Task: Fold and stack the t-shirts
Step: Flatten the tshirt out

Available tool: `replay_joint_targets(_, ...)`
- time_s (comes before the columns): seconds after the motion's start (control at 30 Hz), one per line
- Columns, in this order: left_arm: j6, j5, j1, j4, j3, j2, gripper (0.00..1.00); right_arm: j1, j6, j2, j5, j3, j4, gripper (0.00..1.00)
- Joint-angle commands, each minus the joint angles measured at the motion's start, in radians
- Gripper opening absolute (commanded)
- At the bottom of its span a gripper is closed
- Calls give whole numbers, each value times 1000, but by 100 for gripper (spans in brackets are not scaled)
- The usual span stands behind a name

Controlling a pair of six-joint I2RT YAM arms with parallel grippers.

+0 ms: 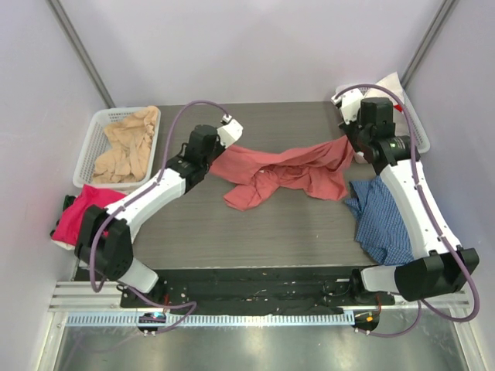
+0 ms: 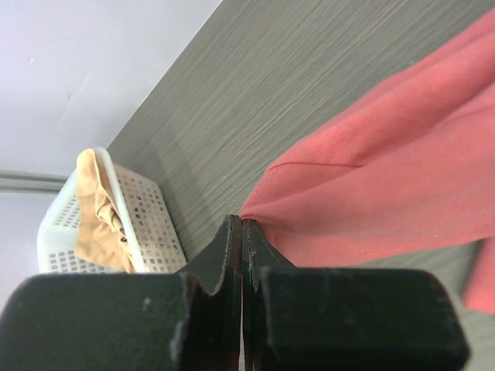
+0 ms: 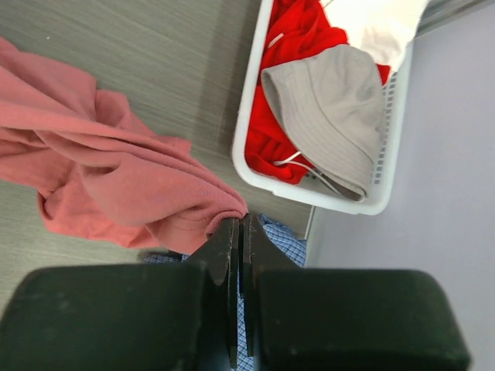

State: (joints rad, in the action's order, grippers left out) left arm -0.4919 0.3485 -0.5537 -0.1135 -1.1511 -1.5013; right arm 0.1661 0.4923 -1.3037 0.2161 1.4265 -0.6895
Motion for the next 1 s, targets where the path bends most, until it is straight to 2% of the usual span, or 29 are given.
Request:
replay_joint_targets(0.0,-37,-8,38,139,-21,-106,0,0,-23,-35,-35,2,56,1)
replay_joint_targets(0.33,-68,15,51,320,-179,-466,0,27,-26,-98,-47,-38,119,1)
replay_joint_targets(0.6,-74,79,51,445,-229,-565,0,65,-43,-129,-46,-69,156,1)
replay_joint_targets(0.63,-70,83,52,451,-231,-565,14,69,-47,-131,-43,-72,159,1)
replay_joint_targets(0.7,-53,90,51,466,-219,-545,28,84,-55,-137,-41,-81,166,1)
replay_joint_targets(0.73,-44,87,52,475,-196,-533,52,90,-61,-135,-41,-86,169,1)
replay_joint_targets(0.8,-18,81,52,479,-171,-484,69,98,-64,-134,-34,-101,183,1)
replay_joint_targets(0.83,-7,76,49,469,-147,-459,80,104,-69,-134,-34,-106,186,1)
replay_joint_targets(0.9,21,61,47,431,-130,-392,83,107,-81,-132,-32,-127,199,1)
replay_joint_targets(0.97,93,-29,46,310,-107,-337,82,107,-84,-128,-34,-146,209,1)
